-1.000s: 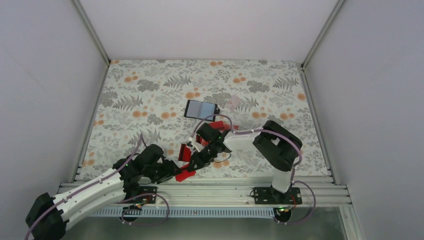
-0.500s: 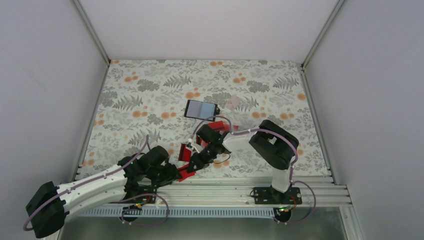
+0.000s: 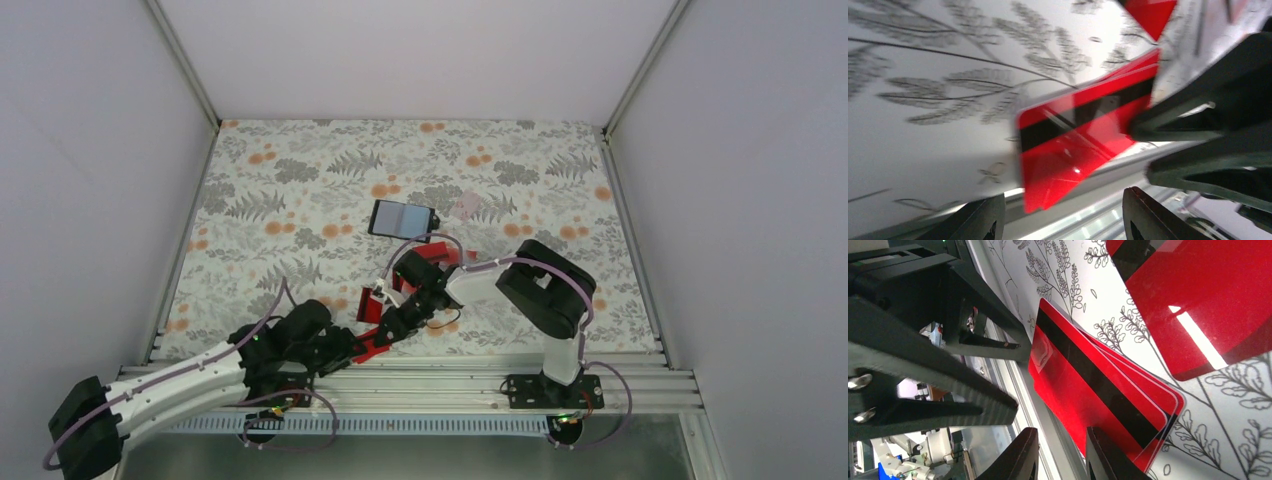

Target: Put the credit cards into the card holder

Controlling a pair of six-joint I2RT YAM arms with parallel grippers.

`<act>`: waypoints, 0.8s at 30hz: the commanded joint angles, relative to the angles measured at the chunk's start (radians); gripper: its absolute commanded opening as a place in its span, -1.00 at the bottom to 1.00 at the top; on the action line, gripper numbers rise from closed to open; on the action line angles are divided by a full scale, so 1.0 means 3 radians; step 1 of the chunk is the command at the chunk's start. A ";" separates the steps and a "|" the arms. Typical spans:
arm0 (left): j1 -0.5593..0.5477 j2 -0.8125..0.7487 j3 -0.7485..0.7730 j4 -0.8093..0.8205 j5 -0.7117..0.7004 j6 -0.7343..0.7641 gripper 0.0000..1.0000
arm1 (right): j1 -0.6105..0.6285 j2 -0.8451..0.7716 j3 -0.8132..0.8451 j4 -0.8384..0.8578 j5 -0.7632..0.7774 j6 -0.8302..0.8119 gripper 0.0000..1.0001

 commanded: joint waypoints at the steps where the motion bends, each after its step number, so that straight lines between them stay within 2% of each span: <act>1: -0.0030 -0.0231 -0.0213 0.0141 0.0017 -0.0265 0.19 | 0.0041 0.0210 -0.0123 -0.0188 0.0239 -0.0109 -0.49; 6: -0.0029 -0.0525 -0.0308 0.0116 0.0013 -0.0394 0.18 | 0.0041 0.0254 -0.0122 -0.0185 0.0222 -0.0130 -0.50; 12: -0.0027 -0.0864 -0.0242 -0.0271 -0.0074 -0.0434 0.18 | 0.0041 0.0275 -0.0120 -0.0180 0.0216 -0.0141 -0.50; 16: -0.0031 -0.1015 -0.0247 -0.0301 -0.0092 -0.0463 0.17 | 0.0043 0.0291 -0.0117 -0.0160 0.0212 -0.0128 -0.50; 24: -0.0028 -0.0753 -0.0317 0.0060 -0.0086 -0.0433 0.15 | 0.0041 0.0258 -0.0142 -0.0134 0.0219 -0.0105 -0.50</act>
